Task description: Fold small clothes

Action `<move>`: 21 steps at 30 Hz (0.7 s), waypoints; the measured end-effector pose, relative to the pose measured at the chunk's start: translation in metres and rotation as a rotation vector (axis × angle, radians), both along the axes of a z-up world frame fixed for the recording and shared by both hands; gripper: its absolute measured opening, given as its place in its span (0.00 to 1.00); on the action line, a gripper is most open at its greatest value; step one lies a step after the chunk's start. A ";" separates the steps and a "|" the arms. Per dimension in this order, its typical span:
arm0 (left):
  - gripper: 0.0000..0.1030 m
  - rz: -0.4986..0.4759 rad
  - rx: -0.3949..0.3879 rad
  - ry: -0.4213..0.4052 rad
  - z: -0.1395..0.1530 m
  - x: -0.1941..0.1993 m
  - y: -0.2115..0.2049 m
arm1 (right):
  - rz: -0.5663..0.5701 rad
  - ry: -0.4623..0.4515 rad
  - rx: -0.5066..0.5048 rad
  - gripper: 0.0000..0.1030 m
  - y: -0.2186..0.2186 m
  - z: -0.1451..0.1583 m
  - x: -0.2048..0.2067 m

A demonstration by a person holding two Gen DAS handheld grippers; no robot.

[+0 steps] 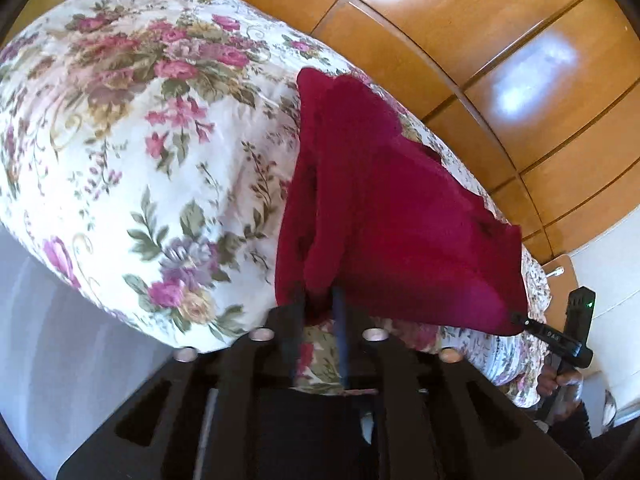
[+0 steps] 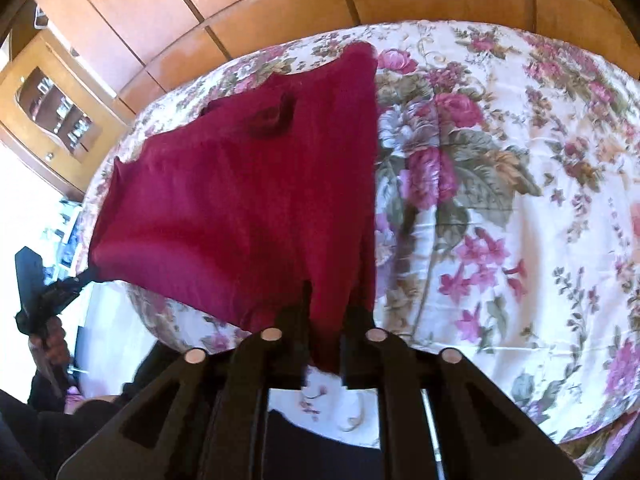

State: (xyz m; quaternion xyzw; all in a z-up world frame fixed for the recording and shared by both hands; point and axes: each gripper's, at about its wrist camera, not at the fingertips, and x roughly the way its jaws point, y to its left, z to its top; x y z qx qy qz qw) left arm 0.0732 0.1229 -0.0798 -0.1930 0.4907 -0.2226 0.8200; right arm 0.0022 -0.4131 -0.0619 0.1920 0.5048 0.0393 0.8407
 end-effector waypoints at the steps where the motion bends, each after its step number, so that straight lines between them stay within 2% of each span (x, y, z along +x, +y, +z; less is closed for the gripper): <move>1: 0.37 0.033 0.021 -0.004 0.002 0.006 0.003 | -0.022 -0.019 -0.002 0.46 -0.004 0.003 0.004; 2: 0.42 0.054 0.032 -0.018 0.006 0.013 0.004 | -0.049 -0.043 -0.014 0.57 -0.009 0.008 0.009; 3: 0.47 0.056 0.035 -0.038 0.009 0.021 0.003 | -0.069 -0.071 -0.044 0.58 -0.013 0.013 0.017; 8: 0.49 0.019 0.077 -0.120 0.024 0.066 -0.018 | -0.130 -0.117 -0.102 0.58 -0.026 0.016 0.067; 10: 0.49 -0.017 0.095 -0.123 0.022 0.086 -0.032 | -0.133 -0.113 -0.105 0.55 -0.028 0.011 0.086; 11: 0.49 -0.025 0.097 -0.117 0.019 0.094 -0.037 | -0.125 -0.108 -0.105 0.49 -0.027 0.009 0.092; 12: 0.46 -0.030 0.098 -0.103 0.015 0.102 -0.042 | -0.108 -0.094 -0.118 0.37 -0.022 0.004 0.101; 13: 0.26 -0.048 0.087 -0.093 0.011 0.107 -0.046 | -0.094 -0.082 -0.132 0.28 -0.019 0.002 0.105; 14: 0.16 -0.067 0.088 -0.090 0.010 0.108 -0.049 | -0.087 -0.073 -0.151 0.11 -0.016 0.001 0.106; 15: 0.09 -0.069 0.106 -0.107 0.012 0.108 -0.053 | -0.089 -0.085 -0.178 0.07 -0.014 0.006 0.104; 21: 0.07 -0.030 0.071 -0.251 0.052 0.088 -0.041 | -0.101 -0.263 -0.128 0.06 -0.017 0.070 0.081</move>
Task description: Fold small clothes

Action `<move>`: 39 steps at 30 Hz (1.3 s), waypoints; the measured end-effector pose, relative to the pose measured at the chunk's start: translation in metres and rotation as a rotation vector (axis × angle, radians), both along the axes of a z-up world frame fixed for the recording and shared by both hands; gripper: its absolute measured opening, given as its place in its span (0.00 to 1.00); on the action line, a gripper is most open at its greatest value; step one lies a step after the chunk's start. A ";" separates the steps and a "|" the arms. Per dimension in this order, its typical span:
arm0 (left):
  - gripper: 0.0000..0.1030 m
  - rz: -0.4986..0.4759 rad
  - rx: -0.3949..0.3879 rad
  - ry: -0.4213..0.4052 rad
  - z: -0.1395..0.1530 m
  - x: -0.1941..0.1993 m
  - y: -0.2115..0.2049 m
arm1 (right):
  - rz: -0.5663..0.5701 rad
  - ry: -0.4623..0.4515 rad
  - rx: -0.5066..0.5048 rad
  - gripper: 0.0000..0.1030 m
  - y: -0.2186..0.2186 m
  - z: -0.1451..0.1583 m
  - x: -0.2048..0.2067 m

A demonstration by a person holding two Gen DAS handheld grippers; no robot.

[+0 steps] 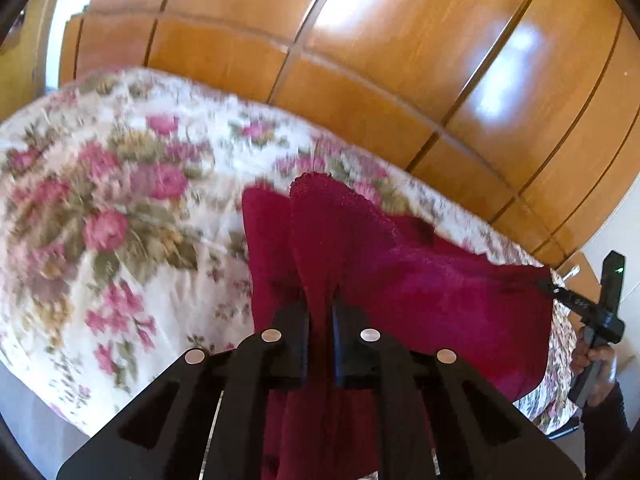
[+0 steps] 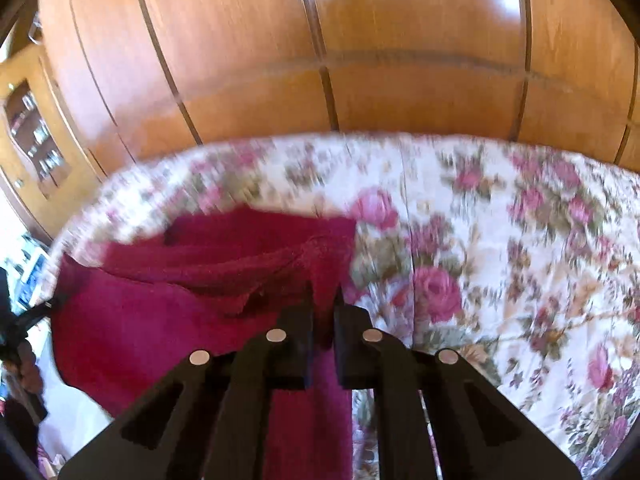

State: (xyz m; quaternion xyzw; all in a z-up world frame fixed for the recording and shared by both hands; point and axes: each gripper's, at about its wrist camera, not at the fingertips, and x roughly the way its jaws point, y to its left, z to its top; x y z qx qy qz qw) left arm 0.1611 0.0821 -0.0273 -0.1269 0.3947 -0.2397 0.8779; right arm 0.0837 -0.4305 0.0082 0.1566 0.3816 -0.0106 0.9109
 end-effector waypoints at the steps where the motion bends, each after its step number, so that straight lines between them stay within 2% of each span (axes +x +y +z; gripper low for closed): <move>1: 0.07 0.004 -0.007 -0.012 0.006 0.003 0.000 | 0.000 -0.023 0.006 0.06 0.000 0.009 0.003; 3: 0.07 0.019 -0.018 -0.037 0.018 0.012 0.000 | -0.005 -0.060 0.036 0.06 -0.003 0.023 0.017; 5: 0.07 0.035 0.004 -0.055 0.023 0.027 -0.004 | -0.017 -0.074 0.036 0.06 -0.006 0.028 0.038; 8: 0.07 0.052 0.044 -0.049 0.021 0.060 -0.013 | -0.047 -0.029 0.036 0.06 -0.011 0.013 0.084; 12: 0.07 0.069 0.138 0.020 -0.008 0.106 -0.033 | -0.094 0.118 0.036 0.06 -0.015 -0.045 0.143; 16: 0.08 0.083 0.256 0.141 -0.053 0.129 -0.045 | -0.110 0.247 0.010 0.07 -0.011 -0.099 0.162; 17: 0.08 0.083 0.261 0.158 -0.060 0.130 -0.044 | -0.115 0.256 0.004 0.14 -0.013 -0.107 0.161; 18: 0.13 0.098 0.257 0.158 -0.062 0.129 -0.042 | -0.123 0.249 0.005 0.28 -0.014 -0.109 0.159; 19: 0.18 0.114 0.257 0.156 -0.060 0.127 -0.040 | -0.124 0.241 0.022 0.33 -0.017 -0.108 0.156; 20: 0.21 0.134 0.265 0.151 -0.057 0.124 -0.038 | -0.122 0.229 0.039 0.40 -0.019 -0.105 0.152; 21: 0.27 0.169 0.285 0.126 -0.049 0.117 -0.036 | -0.125 0.209 0.025 0.54 -0.019 -0.096 0.144; 22: 0.29 0.192 0.298 0.102 -0.044 0.111 -0.035 | -0.125 0.188 0.010 0.63 -0.018 -0.091 0.138; 25: 0.30 0.224 0.335 0.009 -0.024 0.083 -0.036 | -0.093 0.141 0.024 0.66 -0.019 -0.073 0.108; 29: 0.30 0.211 0.356 -0.066 -0.010 0.048 -0.046 | -0.056 0.138 0.108 0.70 -0.016 -0.072 0.070; 32: 0.30 0.195 0.366 -0.083 -0.011 0.032 -0.055 | -0.046 0.152 0.153 0.72 -0.009 -0.082 0.041; 39: 0.30 0.159 0.384 -0.091 -0.017 0.002 -0.067 | -0.055 0.189 0.248 0.78 0.005 -0.107 0.016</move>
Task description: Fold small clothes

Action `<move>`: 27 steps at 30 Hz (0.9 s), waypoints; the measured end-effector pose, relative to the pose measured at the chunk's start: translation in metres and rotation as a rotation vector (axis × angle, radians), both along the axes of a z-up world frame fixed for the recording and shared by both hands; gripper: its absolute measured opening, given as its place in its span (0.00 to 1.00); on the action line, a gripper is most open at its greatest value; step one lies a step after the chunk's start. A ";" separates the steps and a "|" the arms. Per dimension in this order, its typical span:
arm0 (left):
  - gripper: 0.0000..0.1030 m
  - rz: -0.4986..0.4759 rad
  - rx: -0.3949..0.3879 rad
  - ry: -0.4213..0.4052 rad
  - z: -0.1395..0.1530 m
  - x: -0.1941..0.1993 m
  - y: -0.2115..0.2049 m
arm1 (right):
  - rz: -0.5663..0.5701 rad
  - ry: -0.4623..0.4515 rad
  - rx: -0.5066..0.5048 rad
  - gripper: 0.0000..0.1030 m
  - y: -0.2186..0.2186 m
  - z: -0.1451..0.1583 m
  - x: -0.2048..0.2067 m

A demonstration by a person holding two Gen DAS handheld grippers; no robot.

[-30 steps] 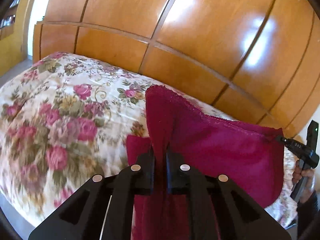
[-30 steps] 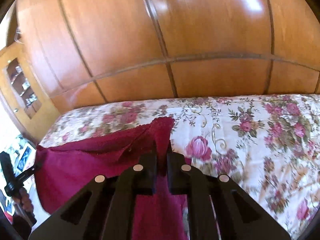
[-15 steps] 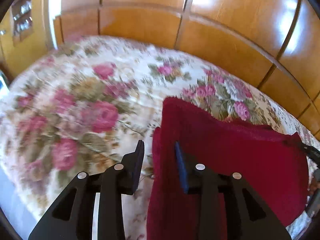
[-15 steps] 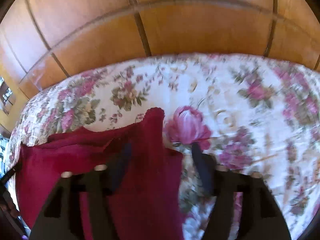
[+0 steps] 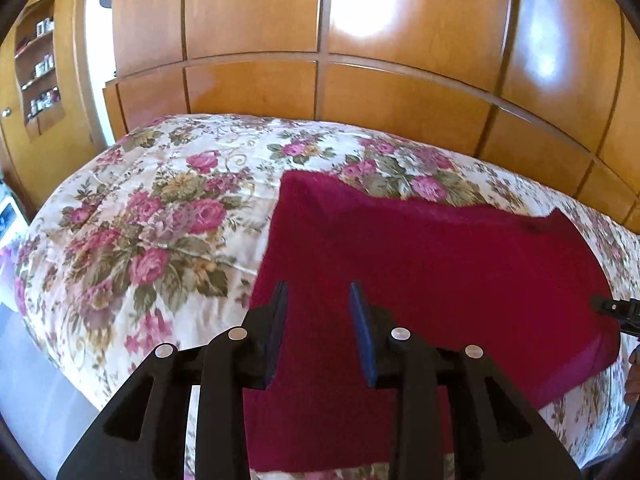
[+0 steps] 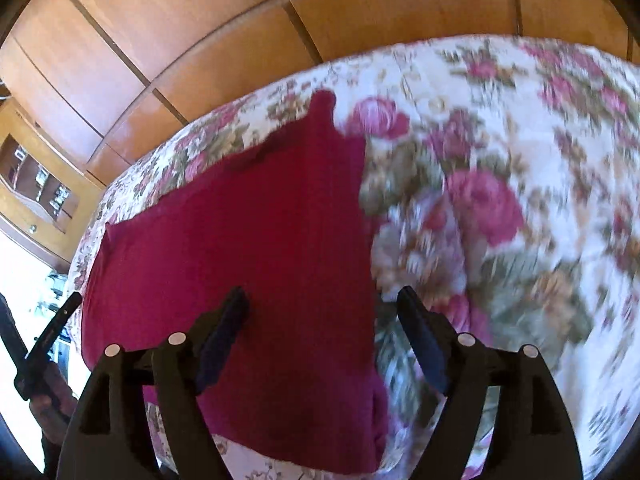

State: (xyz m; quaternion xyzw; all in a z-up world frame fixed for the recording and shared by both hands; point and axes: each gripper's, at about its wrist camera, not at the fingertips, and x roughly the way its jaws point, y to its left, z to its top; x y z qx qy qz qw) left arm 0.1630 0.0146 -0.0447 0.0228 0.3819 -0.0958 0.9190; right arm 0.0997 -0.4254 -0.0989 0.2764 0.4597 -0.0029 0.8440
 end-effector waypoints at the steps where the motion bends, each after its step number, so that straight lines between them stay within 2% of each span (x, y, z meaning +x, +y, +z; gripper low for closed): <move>1: 0.30 -0.003 0.008 -0.001 -0.001 -0.003 -0.001 | -0.006 0.001 0.009 0.79 0.001 -0.003 -0.001; 11: 0.30 -0.002 0.037 0.038 -0.022 -0.015 -0.003 | -0.024 -0.021 0.091 0.83 -0.003 -0.017 -0.007; 13: 0.30 -0.001 0.041 0.043 -0.025 -0.015 -0.004 | -0.007 -0.019 0.104 0.77 -0.003 -0.016 -0.006; 16: 0.30 0.005 0.058 0.036 -0.026 -0.017 -0.006 | 0.032 -0.022 0.135 0.59 -0.002 -0.014 -0.007; 18: 0.30 0.011 0.055 0.029 -0.023 -0.019 -0.008 | 0.070 -0.019 0.183 0.37 0.000 -0.012 -0.004; 20: 0.30 0.010 0.028 0.019 -0.018 -0.024 -0.008 | 0.082 -0.023 0.228 0.27 0.002 -0.007 -0.003; 24: 0.30 -0.028 -0.006 0.028 -0.015 -0.030 -0.010 | 0.125 -0.122 0.239 0.24 0.019 0.038 0.003; 27: 0.30 -0.038 -0.071 0.093 -0.023 -0.026 -0.001 | 0.215 -0.206 0.196 0.24 0.051 0.080 0.012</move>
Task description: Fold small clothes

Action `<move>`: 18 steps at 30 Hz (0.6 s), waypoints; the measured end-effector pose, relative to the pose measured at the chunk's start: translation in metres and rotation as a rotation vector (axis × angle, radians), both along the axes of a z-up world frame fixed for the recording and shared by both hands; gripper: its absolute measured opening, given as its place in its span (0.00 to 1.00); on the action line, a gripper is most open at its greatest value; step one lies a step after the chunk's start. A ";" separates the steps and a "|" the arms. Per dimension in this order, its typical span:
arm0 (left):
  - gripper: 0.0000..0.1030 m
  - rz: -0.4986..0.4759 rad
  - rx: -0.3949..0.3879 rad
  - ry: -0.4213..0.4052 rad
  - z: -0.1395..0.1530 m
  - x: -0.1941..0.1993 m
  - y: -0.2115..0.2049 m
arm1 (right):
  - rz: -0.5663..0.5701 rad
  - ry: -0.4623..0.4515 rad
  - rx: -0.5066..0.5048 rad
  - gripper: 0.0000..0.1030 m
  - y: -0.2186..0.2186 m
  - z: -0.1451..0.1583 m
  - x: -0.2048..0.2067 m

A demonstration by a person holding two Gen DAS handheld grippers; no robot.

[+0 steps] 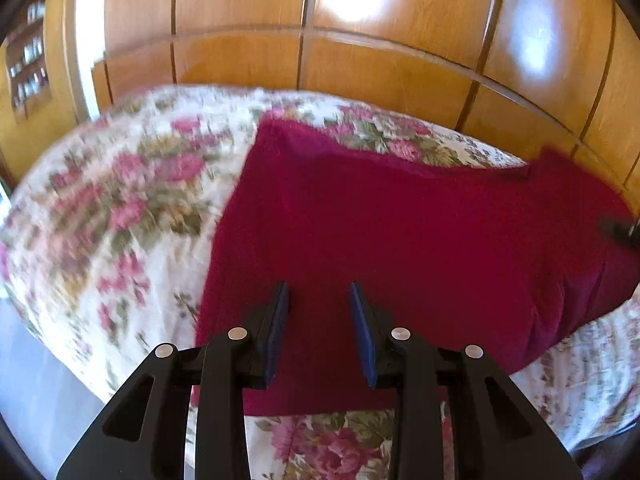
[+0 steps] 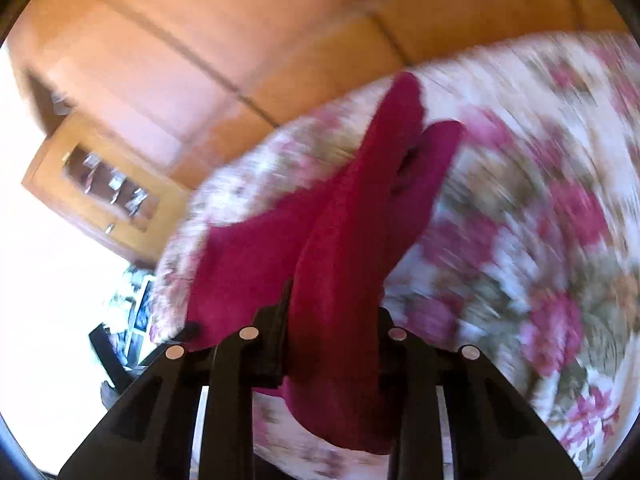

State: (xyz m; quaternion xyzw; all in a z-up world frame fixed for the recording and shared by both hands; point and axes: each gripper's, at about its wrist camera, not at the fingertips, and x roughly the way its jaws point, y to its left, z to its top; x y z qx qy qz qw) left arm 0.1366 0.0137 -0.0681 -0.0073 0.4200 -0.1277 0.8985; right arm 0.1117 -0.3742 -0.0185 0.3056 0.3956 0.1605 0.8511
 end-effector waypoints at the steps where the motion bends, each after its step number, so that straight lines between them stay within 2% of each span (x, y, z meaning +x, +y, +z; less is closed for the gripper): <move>1: 0.30 -0.011 -0.044 0.029 -0.002 0.002 0.006 | 0.031 -0.023 -0.013 0.24 0.014 0.011 0.004; 4: 0.30 -0.024 -0.153 0.086 -0.005 0.007 0.020 | 0.147 -0.073 -0.080 0.24 0.071 0.036 0.023; 6: 0.30 -0.014 -0.227 0.111 -0.003 0.011 0.033 | 0.217 -0.075 -0.120 0.24 0.110 0.039 0.035; 7: 0.30 0.002 -0.273 0.118 0.001 0.013 0.043 | 0.248 -0.073 -0.148 0.24 0.129 0.038 0.040; 13: 0.30 0.094 -0.409 0.125 0.020 0.020 0.100 | 0.443 -0.014 -0.333 0.26 0.243 0.002 0.061; 14: 0.30 0.101 -0.430 0.130 0.023 0.021 0.108 | 0.470 -0.008 -0.345 0.31 0.253 -0.004 0.062; 15: 0.30 0.111 -0.460 0.138 0.025 0.022 0.117 | 0.500 -0.005 -0.336 0.46 0.262 -0.009 0.062; 17: 0.44 0.123 -0.508 0.148 0.029 0.023 0.129 | 0.534 -0.035 -0.290 0.68 0.263 -0.009 0.056; 18: 0.54 0.129 -0.536 0.147 0.030 0.024 0.135 | 0.551 -0.060 -0.265 0.70 0.262 -0.005 0.051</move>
